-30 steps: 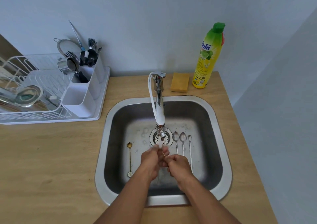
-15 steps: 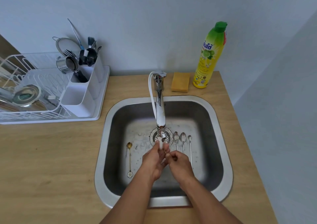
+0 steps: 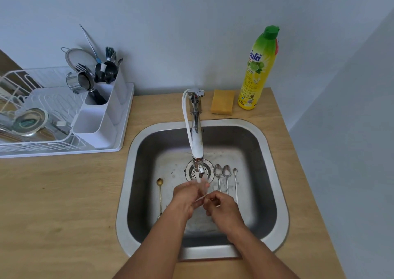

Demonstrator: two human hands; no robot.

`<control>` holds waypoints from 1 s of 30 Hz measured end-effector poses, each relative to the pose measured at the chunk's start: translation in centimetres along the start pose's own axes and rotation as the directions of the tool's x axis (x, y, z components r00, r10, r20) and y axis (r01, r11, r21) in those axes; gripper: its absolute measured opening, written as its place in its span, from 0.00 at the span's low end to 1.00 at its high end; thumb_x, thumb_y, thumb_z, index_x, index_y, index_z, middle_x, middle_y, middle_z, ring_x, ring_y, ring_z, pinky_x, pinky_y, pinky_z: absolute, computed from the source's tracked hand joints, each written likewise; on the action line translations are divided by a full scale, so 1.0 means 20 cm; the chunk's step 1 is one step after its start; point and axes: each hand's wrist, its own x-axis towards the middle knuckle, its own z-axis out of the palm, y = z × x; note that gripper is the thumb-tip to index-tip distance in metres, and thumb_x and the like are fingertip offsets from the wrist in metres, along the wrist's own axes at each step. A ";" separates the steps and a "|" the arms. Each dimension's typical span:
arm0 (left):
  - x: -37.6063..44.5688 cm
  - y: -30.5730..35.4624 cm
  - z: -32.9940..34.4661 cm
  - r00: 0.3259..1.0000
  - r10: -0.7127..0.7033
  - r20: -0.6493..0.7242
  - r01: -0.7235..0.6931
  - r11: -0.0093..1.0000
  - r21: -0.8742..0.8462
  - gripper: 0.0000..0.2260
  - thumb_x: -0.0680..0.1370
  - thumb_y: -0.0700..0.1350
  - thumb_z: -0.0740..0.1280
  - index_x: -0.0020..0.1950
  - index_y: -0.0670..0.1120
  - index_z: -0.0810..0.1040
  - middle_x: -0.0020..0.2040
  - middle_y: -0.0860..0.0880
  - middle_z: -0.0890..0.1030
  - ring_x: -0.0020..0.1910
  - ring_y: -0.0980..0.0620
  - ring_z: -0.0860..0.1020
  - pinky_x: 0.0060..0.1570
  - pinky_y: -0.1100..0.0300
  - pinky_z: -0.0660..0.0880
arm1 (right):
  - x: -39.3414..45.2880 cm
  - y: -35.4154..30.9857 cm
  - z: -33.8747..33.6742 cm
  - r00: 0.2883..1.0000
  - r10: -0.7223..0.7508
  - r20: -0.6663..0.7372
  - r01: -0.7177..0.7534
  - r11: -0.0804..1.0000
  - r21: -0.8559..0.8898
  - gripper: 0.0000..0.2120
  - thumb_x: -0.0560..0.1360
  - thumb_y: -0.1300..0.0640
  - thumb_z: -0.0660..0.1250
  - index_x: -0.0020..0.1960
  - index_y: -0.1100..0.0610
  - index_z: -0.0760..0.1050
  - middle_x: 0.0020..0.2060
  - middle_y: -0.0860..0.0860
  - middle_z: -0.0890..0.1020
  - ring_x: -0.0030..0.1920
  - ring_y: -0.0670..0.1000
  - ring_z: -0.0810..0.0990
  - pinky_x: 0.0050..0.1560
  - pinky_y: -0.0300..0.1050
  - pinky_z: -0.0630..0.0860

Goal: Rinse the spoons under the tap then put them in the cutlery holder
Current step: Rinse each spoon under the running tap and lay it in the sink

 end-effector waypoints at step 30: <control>-0.12 -0.09 -0.10 0.923 0.385 0.007 -0.354 0.841 0.408 0.10 0.81 0.48 0.71 0.41 0.50 0.87 0.35 0.54 0.88 0.38 0.58 0.85 0.43 0.61 0.79 | 0.16 -0.16 0.06 0.909 0.376 0.179 -0.415 0.786 0.458 0.05 0.74 0.52 0.76 0.50 0.50 0.87 0.41 0.45 0.86 0.47 0.47 0.78 0.40 0.46 0.65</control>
